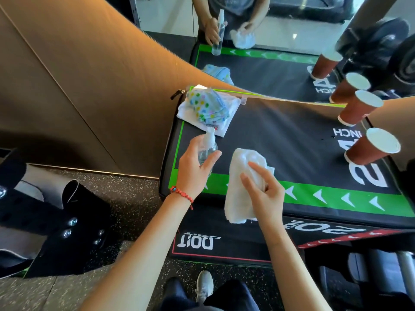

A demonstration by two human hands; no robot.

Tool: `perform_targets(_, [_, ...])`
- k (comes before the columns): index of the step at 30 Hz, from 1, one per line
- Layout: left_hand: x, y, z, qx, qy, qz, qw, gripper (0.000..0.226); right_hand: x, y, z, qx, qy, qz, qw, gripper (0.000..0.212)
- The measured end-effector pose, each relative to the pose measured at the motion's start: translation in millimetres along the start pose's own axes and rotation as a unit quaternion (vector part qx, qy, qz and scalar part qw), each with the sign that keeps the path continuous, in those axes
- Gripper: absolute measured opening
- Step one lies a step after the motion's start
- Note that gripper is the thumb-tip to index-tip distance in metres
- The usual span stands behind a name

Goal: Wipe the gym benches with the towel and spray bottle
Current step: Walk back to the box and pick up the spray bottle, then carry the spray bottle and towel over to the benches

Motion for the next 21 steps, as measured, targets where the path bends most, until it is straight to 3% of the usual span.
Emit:
perform_targets(4, [4.0, -6.7, 5.0, -0.042, 0.055, -0.028, 0.997, 0.029, -1.2, -5.3, -2.1, 0.004, -0.004, -0.002, 1.0, 0.028])
perform_targets(8, [4.5, -9.8, 2.2, -0.082, 0.134, -0.013, 0.988, 0.006, -4.7, -5.1, -3.7, 0.014, -0.012, -0.026, 0.999, 0.032])
perform_targets(12, [7.2, -12.8, -1.7, -0.116, 0.206, 0.009, 0.972, 0.017, -9.1, 2.1, -1.1, 0.019, -0.021, -0.073, 0.997, 0.032])
perform_targets(15, [15.3, -7.4, -4.1, -0.154, 0.244, 0.054, 0.956, 0.027, -14.6, 19.5, 0.9, 0.025, 0.0, -0.143, 0.989, 0.031])
perform_targets(21, [30.2, 21.1, -9.5, -0.212, 0.294, 0.225, 0.904, 0.036, -23.3, 78.3, -9.1, 0.074, 0.003, -0.306, 0.949, 0.03])
Point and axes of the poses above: each hand's wrist, its own y-axis away from the middle knuckle, its own x-axis out of the palm, z = x × y, the point moved 2 cm from there along -y, towards the middle knuckle, and after that the axes turned 11 degrees about y, right-handed, at the moved point
